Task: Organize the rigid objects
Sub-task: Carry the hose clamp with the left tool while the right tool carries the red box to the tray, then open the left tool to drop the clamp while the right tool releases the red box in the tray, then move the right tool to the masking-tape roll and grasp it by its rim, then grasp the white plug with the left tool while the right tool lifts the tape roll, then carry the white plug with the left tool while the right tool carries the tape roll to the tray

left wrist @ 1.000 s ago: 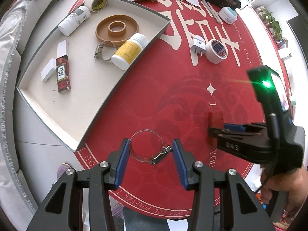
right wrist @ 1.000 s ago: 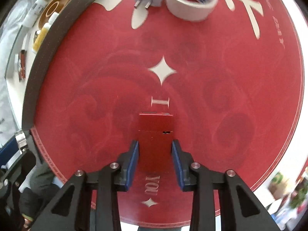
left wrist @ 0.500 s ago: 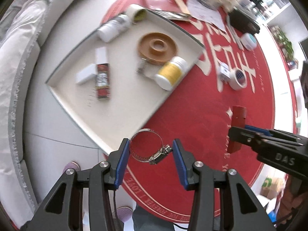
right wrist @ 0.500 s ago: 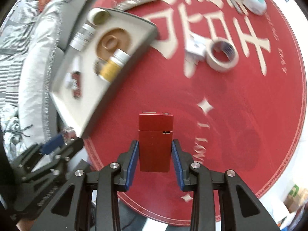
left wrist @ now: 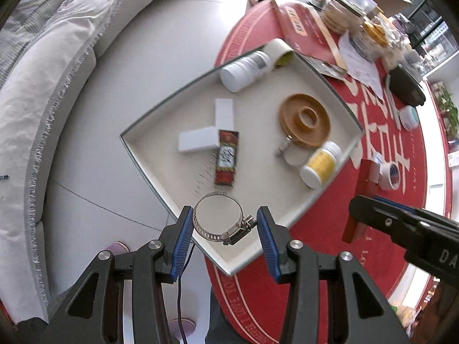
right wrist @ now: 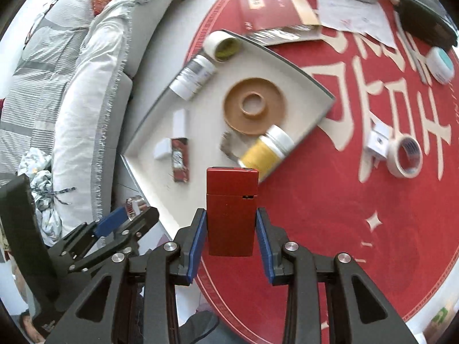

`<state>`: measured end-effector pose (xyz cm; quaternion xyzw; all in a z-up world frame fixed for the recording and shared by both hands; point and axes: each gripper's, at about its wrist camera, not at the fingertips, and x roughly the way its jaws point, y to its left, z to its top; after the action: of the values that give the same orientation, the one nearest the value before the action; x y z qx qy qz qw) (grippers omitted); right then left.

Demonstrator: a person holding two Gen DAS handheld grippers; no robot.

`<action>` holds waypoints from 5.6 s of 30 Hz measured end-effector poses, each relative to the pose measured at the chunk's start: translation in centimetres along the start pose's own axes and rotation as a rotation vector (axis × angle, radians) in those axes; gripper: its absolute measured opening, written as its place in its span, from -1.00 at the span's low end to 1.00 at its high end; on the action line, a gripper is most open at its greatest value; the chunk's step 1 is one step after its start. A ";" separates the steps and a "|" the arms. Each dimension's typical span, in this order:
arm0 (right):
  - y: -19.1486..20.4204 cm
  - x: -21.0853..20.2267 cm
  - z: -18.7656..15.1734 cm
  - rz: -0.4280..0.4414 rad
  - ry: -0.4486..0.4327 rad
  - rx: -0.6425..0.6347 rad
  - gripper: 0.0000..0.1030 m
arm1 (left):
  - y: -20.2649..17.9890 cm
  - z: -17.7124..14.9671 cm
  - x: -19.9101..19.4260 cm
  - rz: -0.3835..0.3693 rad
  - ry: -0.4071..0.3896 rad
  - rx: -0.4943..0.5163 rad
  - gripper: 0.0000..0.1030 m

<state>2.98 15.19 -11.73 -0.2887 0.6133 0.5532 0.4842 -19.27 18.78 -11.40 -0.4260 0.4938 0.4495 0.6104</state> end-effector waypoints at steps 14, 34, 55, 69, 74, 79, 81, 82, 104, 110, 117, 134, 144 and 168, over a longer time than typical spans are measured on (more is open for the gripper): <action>2.1 1.0 2.1 -0.007 0.007 -0.037 -0.31 | 1.2 2.7 2.0 0.032 0.007 -0.022 -0.06; 2.5 1.4 2.7 -0.007 0.016 -0.041 -0.30 | 1.6 3.4 3.0 0.046 0.026 -0.021 -0.06; 2.0 1.9 3.6 -0.015 0.011 -0.030 -0.30 | 0.6 4.9 3.9 0.041 0.028 -0.008 -0.07; 0.7 4.0 4.9 -0.031 0.048 0.000 0.02 | 0.2 5.4 6.6 0.029 0.084 0.022 0.70; -0.9 2.7 4.8 -0.030 0.013 0.051 0.79 | 0.6 5.5 6.3 0.038 0.066 -0.005 0.99; -4.5 0.7 3.0 -0.110 -0.009 0.121 0.79 | -0.3 4.9 6.1 0.043 0.082 0.016 0.99; -7.1 -0.3 2.0 -0.162 -0.030 0.174 0.79 | -1.1 4.4 5.9 0.022 0.085 0.035 0.99; -8.3 -0.7 1.5 -0.183 -0.041 0.196 0.79 | -1.5 4.3 5.7 0.017 0.087 0.042 0.99; -21.9 -1.6 1.7 -0.245 -0.062 0.361 0.06 | -11.9 -0.1 4.0 -0.062 0.128 0.191 0.99; -25.5 -3.5 -4.4 -0.284 0.009 0.373 0.06 | -17.2 0.8 3.9 -0.115 0.119 0.237 0.99; -28.8 -4.9 -10.3 -0.321 0.044 0.389 0.07 | -25.8 1.2 7.5 -0.104 0.105 0.329 0.99; -30.2 -4.7 -11.5 -0.297 0.047 0.367 0.16 | -29.7 2.1 13.1 0.021 0.116 0.303 0.99; -28.6 -4.5 -11.7 -0.265 0.015 0.358 0.08 | -31.9 2.0 11.2 -0.053 0.118 0.440 -0.33; -19.0 -4.3 -15.5 -0.239 0.079 0.271 0.07 | -21.8 -8.4 4.0 -0.130 0.153 0.507 -0.33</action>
<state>17.24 -4.68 -16.61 -0.3131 0.6620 0.3921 0.5568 0.44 6.16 -14.89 -0.3231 0.6069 0.2376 0.6862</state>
